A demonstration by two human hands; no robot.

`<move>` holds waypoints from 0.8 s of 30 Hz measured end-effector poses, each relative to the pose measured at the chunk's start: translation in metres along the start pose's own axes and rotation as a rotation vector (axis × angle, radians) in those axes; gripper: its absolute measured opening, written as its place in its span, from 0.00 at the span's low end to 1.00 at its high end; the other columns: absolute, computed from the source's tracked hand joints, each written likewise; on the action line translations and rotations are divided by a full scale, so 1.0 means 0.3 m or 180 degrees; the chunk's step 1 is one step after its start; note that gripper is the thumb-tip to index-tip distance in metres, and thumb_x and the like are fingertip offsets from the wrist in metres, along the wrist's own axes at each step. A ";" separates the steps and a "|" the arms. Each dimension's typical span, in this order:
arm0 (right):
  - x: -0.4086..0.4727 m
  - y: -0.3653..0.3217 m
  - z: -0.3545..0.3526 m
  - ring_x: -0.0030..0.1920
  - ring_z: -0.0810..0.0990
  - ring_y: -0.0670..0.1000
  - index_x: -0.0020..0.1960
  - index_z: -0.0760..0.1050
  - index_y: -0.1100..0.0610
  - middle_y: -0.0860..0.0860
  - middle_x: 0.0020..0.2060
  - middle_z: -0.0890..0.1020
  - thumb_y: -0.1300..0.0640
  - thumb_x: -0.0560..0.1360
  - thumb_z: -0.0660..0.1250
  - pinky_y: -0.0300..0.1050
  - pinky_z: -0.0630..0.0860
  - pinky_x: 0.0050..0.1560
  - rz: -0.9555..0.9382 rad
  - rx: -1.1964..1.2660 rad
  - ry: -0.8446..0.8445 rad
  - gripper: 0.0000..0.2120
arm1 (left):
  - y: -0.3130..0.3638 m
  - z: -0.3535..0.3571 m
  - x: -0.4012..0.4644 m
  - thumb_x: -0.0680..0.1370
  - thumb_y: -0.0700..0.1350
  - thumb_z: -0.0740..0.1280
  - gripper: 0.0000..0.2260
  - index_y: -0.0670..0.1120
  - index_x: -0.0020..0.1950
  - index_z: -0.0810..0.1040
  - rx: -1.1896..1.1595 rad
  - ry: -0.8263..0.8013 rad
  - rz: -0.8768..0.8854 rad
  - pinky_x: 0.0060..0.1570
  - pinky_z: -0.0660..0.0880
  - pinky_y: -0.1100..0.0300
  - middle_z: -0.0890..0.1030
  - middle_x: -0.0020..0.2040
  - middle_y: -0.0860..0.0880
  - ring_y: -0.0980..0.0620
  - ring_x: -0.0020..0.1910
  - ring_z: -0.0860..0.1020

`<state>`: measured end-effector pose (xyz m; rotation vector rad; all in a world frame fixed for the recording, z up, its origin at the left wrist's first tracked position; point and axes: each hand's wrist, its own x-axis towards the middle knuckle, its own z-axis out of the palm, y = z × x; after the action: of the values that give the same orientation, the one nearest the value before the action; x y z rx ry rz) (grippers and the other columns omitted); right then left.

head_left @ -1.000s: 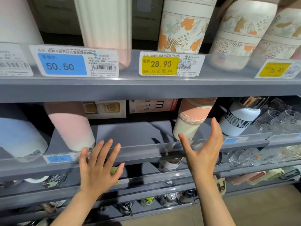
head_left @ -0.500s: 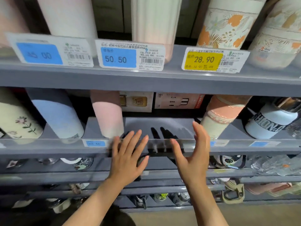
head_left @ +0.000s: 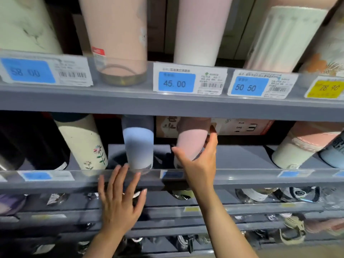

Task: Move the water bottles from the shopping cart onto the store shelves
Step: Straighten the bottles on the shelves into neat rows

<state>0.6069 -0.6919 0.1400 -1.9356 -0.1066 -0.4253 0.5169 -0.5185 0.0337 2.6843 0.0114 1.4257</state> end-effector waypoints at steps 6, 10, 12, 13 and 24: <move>0.015 -0.033 0.017 0.58 0.74 0.56 0.72 0.56 0.52 0.51 0.63 0.74 0.41 0.60 0.75 0.50 0.74 0.53 0.0179 -0.0143 0.0129 0.47 | -0.069 0.037 -0.018 0.79 0.62 0.57 0.32 0.54 0.80 0.52 0.0173 -0.0127 0.0262 0.73 0.48 0.37 0.52 0.80 0.48 0.48 0.79 0.53; 0.010 -0.012 -0.015 0.63 0.72 0.53 0.75 0.53 0.49 0.50 0.67 0.71 0.49 0.64 0.80 0.51 0.72 0.60 0.0169 -0.0047 0.0303 0.49 | -0.080 0.071 -0.023 0.78 0.63 0.58 0.32 0.56 0.79 0.55 0.0342 0.0010 0.0297 0.73 0.48 0.40 0.52 0.80 0.49 0.49 0.79 0.52; 0.018 0.010 -0.044 0.65 0.71 0.52 0.75 0.51 0.46 0.50 0.69 0.69 0.49 0.65 0.80 0.55 0.72 0.63 0.0110 -0.0044 0.0447 0.50 | -0.086 0.080 -0.026 0.77 0.63 0.58 0.32 0.55 0.79 0.56 0.0357 0.0050 0.0343 0.73 0.48 0.40 0.52 0.80 0.49 0.49 0.79 0.52; 0.022 0.020 -0.061 0.66 0.71 0.52 0.75 0.51 0.44 0.49 0.70 0.68 0.49 0.65 0.80 0.57 0.71 0.64 0.0080 -0.0064 0.0520 0.50 | -0.086 0.085 -0.027 0.77 0.63 0.58 0.32 0.55 0.79 0.56 0.0369 0.0070 0.0365 0.73 0.48 0.40 0.53 0.80 0.49 0.49 0.79 0.52; 0.127 0.134 -0.263 0.72 0.64 0.52 0.77 0.51 0.52 0.50 0.75 0.63 0.50 0.66 0.79 0.53 0.65 0.71 0.0013 -0.0292 0.0912 0.50 | -0.081 0.093 -0.032 0.73 0.64 0.62 0.38 0.55 0.79 0.54 0.0470 0.0111 0.0395 0.73 0.47 0.40 0.51 0.80 0.48 0.48 0.79 0.51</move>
<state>0.6339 -0.7844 0.1444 -1.9428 0.1046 -0.7100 0.5355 -0.4973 0.0080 2.8227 -0.0500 1.5655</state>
